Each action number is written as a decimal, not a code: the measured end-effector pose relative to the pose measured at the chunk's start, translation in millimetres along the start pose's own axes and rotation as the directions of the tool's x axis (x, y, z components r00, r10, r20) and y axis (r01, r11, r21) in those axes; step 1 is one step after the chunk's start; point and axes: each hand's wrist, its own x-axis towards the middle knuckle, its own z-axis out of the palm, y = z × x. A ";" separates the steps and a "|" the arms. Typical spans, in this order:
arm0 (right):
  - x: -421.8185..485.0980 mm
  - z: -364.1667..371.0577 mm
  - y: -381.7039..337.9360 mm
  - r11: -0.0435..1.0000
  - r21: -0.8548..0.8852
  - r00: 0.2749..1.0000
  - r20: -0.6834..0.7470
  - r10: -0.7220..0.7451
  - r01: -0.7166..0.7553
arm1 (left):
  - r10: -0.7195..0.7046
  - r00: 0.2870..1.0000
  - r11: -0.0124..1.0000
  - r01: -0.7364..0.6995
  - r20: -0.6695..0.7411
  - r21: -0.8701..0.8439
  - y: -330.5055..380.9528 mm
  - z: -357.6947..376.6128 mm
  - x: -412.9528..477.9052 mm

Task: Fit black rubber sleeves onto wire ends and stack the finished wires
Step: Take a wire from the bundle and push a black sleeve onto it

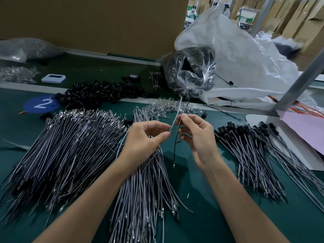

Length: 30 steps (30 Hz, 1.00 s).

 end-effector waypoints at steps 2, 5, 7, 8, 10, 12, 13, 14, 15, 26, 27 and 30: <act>-0.1 0.8 -0.3 1.000 0.023 1.000 -0.031 -0.001 0.002 | 0.015 1.000 1.000 -0.015 0.015 0.021 0.1 0.0 -0.6; -0.6 0.3 -1.1 0.999 0.039 0.999 -0.045 -0.004 0.005 | 0.020 0.999 0.998 -0.022 0.039 0.051 0.2 0.5 -1.5; -0.5 -0.3 -2.1 0.998 0.058 0.999 -0.054 -0.008 0.011 | 0.023 0.999 0.997 -0.027 0.049 0.079 -0.3 1.4 -2.0; -0.4 -0.7 -3.0 0.998 0.069 0.998 -0.062 -0.007 0.012 | 0.028 0.998 0.995 -0.034 0.054 0.097 -0.2 1.8 -2.2; -0.1 -1.5 -4.8 0.996 0.088 0.997 -0.078 -0.006 0.013 | 0.043 0.997 0.990 -0.051 0.063 0.134 -0.1 2.0 -2.2; 0.1 -2.5 -6.2 0.994 0.110 0.996 -0.088 -0.004 0.014 | 0.058 0.996 0.984 -0.069 0.070 0.164 0.1 1.7 -2.5; 0.2 -3.1 -6.7 0.993 0.118 0.996 -0.092 -0.003 0.014 | 0.063 0.995 0.982 -0.074 0.072 0.175 -0.2 1.6 -2.7; 0.4 -3.5 -7.3 0.992 0.124 0.995 -0.096 -0.003 0.015 | 0.063 0.995 0.980 -0.075 0.073 0.185 -0.6 1.5 -2.6; 0.5 -3.9 -7.8 0.992 0.129 0.995 -0.100 -0.003 0.016 | 0.061 0.995 0.978 -0.074 0.075 0.193 -1.1 1.3 -2.5; -3.1 1.4 -16.3 0.973 0.201 0.994 -0.039 -0.106 0.112 | 0.054 0.965 0.997 -0.067 0.256 0.042 3.0 6.4 -1.5; -3.0 2.6 -17.1 0.968 0.210 0.990 -0.024 -0.137 0.139 | 0.040 0.938 0.998 -0.019 0.343 -0.065 4.9 7.4 -3.0; -0.4 1.3 -20.4 0.948 0.266 0.985 -0.051 -0.165 0.173 | 0.056 0.889 0.960 0.077 0.455 -0.268 7.1 1.8 -5.1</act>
